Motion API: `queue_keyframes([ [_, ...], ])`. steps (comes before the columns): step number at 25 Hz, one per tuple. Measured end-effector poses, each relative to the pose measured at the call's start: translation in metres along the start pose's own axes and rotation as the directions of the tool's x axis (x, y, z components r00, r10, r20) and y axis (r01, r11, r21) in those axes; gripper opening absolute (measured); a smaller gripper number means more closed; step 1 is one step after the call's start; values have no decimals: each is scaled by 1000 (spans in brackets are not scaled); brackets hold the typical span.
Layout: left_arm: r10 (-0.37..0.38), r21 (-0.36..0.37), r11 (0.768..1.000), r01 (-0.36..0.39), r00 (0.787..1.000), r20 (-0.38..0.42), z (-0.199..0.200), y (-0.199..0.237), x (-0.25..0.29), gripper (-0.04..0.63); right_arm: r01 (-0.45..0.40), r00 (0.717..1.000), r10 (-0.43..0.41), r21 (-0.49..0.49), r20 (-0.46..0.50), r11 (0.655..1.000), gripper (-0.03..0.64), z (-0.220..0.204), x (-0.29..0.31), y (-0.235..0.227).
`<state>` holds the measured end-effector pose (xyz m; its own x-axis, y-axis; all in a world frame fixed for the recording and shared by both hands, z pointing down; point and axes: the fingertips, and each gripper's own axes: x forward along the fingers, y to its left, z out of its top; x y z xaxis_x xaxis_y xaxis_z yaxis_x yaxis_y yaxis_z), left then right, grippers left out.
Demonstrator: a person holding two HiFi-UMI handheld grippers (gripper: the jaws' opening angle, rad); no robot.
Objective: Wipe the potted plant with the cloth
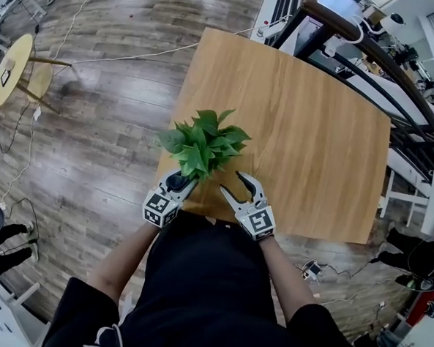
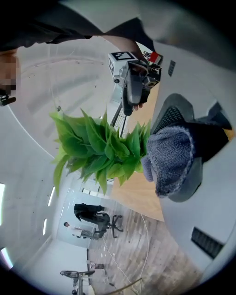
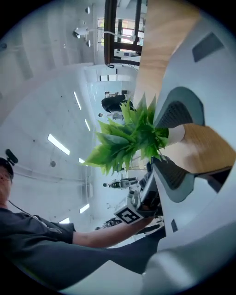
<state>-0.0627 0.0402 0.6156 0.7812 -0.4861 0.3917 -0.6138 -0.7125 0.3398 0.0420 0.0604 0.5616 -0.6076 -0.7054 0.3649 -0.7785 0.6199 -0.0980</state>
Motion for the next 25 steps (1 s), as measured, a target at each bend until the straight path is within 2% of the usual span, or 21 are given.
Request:
queue_keyframes([
  [1,-1,8,1000,0,1000,23,4,-6,-10,173,16,1000,-16,24,26,1000,229,8,-9,3],
  [2,0,11,1000,0,999,52,9,-11,-21,174,29,998,-31,45,51,999,166,16,-18,6],
  [3,-1,7,1000,1,997,80,15,-16,-31,175,40,996,-45,60,75,997,73,23,-27,12],
  [4,-4,0,1000,4,994,105,21,-21,-41,173,50,994,-57,69,98,996,57,31,-36,18],
  [6,-26,10,1000,24,990,138,32,-36,-57,173,65,987,-76,79,142,995,36,46,-52,31],
  [9,-95,117,990,76,981,172,54,-66,-72,173,93,977,-102,55,188,994,28,68,-70,44],
  [11,-120,153,984,88,970,210,72,-78,-76,173,114,973,-115,20,202,993,26,79,-76,46],
  [13,-113,180,981,66,957,265,91,-82,-81,173,136,964,-129,-16,232,991,22,90,-81,46],
  [15,-98,249,968,19,945,311,99,-97,-94,173,154,955,-122,-98,272,983,20,101,-94,57],
  [16,-84,255,967,1,945,316,97,-108,-101,173,153,951,-108,-140,288,978,20,105,-103,66],
  [19,-28,166,986,-29,943,331,96,-126,-109,173,128,944,-56,-205,325,970,18,115,-115,74],
  [21,10,130,990,-57,940,341,97,-129,-108,173,108,955,-38,-229,293,967,18,111,-116,69],
  [23,48,97,991,-87,935,353,97,-138,-108,173,101,971,-50,-209,234,973,18,103,-122,61],
  [25,79,65,992,-111,927,367,95,-152,-111,173,103,965,-61,-153,254,983,18,106,-133,56],
])
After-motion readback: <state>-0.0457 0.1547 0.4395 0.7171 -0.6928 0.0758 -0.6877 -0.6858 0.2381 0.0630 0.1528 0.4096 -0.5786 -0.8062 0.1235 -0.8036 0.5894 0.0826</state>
